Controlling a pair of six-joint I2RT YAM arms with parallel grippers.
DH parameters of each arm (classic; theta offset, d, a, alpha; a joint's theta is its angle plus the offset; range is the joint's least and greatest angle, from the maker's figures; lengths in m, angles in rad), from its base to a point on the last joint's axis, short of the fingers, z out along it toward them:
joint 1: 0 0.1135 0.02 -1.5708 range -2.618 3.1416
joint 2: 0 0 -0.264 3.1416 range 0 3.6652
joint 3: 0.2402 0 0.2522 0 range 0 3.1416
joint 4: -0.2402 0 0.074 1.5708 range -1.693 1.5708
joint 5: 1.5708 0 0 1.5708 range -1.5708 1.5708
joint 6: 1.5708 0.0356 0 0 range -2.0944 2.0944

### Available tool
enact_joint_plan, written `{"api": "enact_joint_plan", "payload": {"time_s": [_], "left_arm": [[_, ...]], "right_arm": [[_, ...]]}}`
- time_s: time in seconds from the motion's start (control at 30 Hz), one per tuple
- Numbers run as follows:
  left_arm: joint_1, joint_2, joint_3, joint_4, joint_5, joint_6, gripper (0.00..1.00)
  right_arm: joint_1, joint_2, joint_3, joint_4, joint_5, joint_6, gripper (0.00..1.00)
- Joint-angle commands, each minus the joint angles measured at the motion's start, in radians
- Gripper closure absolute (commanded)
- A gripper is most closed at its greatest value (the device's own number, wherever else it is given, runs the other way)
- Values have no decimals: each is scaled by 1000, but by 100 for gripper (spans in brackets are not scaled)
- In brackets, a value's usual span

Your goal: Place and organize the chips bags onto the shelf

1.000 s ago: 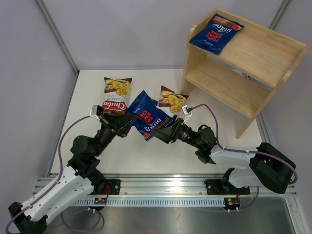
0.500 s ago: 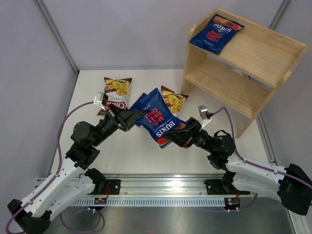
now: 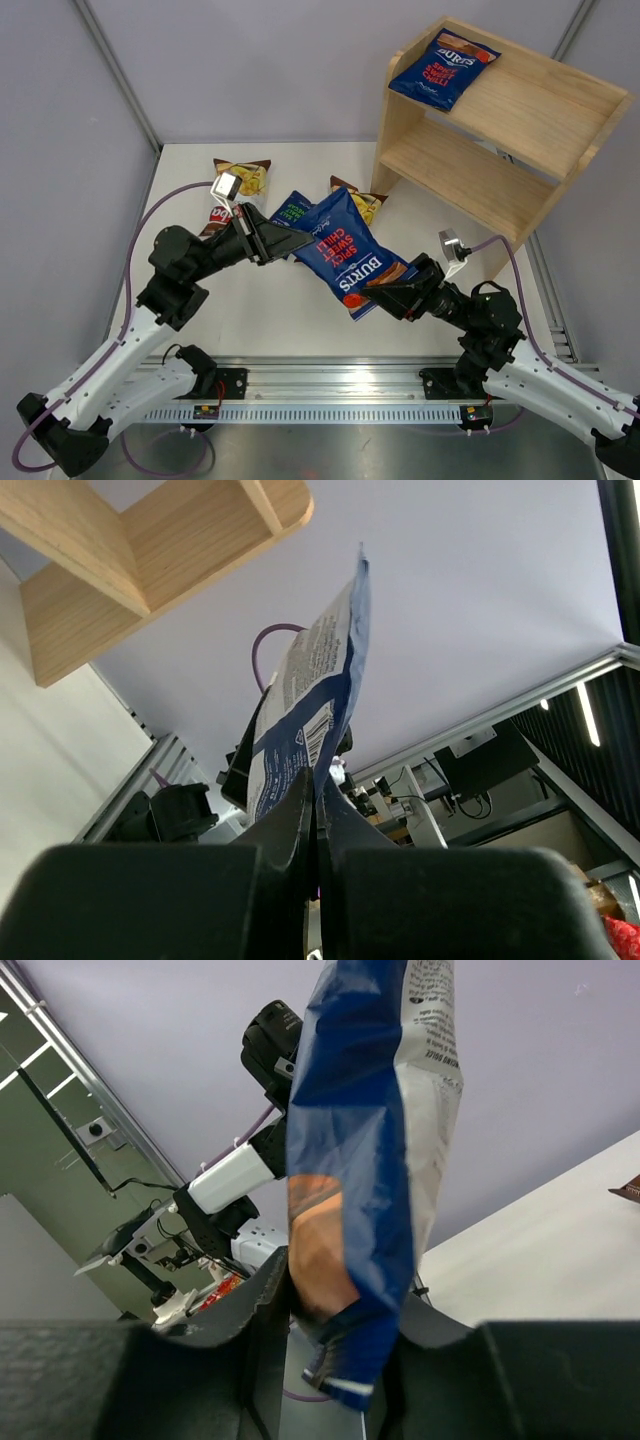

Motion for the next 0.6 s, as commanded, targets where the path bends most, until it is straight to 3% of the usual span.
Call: {"api": "enact_joint_plan", "payload": {"time_s": [0.0, 0.33, 0.5, 0.57], "left_arm": [[-13, -12, 76, 76, -17, 56, 100], [-17, -1, 50, 71, -1, 56, 100], [-23, 28, 11, 149, 31, 27, 100], [-30, 37, 7, 170, 38, 27, 100]], "right_arm": [[9, -9, 42, -20, -17, -10, 62], [9, -32, 42, 6, -11, 12, 64], [9, -35, 47, 1, 26, 16, 62], [9, -24, 55, 3, 40, 22, 71]]}}
